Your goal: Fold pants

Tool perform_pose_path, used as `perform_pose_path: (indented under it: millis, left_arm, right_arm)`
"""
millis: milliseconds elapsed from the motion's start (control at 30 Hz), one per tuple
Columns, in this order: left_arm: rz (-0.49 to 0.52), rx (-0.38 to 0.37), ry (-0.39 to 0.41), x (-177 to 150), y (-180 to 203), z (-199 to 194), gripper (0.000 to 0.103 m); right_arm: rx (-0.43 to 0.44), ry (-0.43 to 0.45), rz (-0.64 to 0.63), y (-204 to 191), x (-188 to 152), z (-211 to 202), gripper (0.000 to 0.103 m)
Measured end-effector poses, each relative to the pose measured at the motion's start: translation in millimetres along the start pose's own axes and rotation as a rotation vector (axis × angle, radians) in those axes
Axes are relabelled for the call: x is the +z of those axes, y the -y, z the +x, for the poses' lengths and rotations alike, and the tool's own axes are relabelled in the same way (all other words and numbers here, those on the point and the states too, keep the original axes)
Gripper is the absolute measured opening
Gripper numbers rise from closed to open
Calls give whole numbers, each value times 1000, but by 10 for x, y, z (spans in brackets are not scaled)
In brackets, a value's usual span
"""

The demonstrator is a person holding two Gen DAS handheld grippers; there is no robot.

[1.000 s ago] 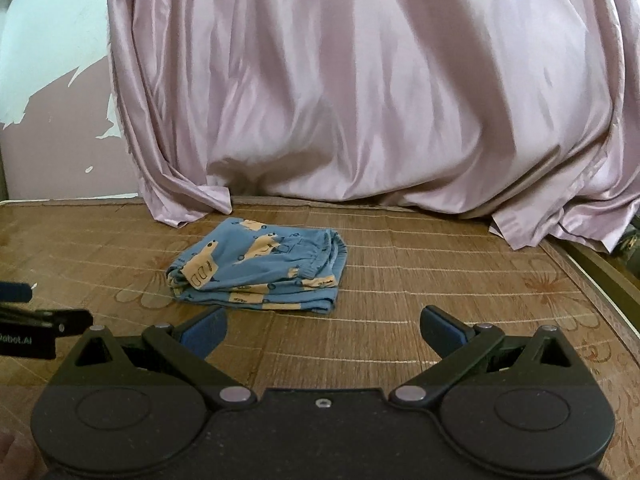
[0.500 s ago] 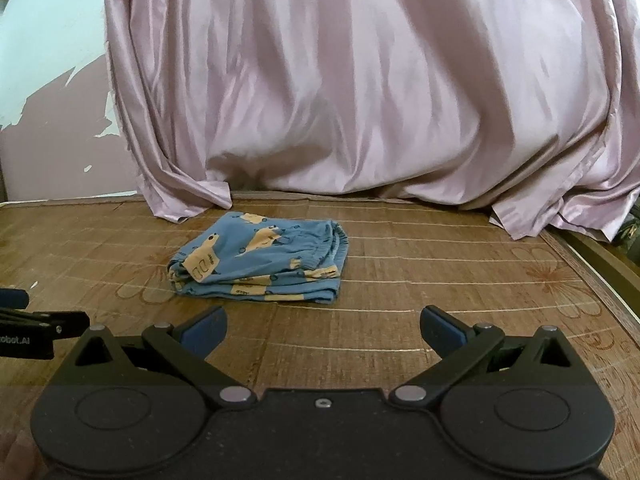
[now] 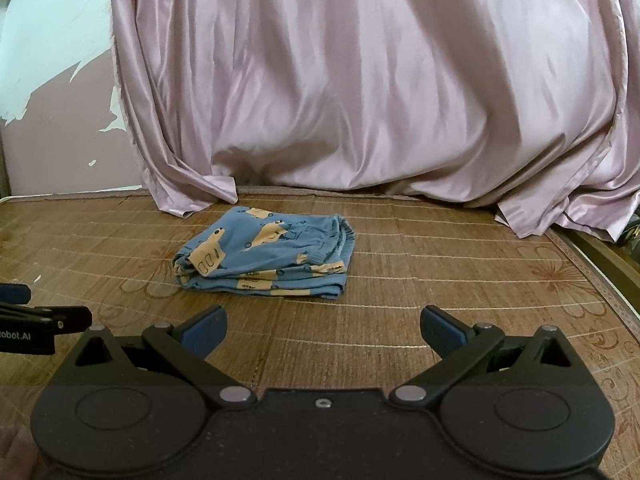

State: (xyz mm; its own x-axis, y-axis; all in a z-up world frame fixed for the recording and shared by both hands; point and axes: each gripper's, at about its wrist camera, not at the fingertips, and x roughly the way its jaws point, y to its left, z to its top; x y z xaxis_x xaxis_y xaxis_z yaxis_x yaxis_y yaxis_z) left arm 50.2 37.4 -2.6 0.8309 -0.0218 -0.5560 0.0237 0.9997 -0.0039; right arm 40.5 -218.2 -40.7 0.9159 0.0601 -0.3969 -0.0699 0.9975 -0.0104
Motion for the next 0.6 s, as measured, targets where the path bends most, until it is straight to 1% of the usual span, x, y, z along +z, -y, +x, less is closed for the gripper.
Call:
perform_pose_path:
  millis: [333,500,600]
  left_arm:
    - [-3,1,-6,-7,-24,-5,103]
    - [-18,17,-63,1,-30,19,103]
    - [-13,4,-68,-8,-31,19,103]
  right_arm:
    - [4,-7,-2,-3,-8,6,102]
    - [8,-12,-5,-6,-17,8,102]
    - [11,-13,-8,-15,-17,14,102]
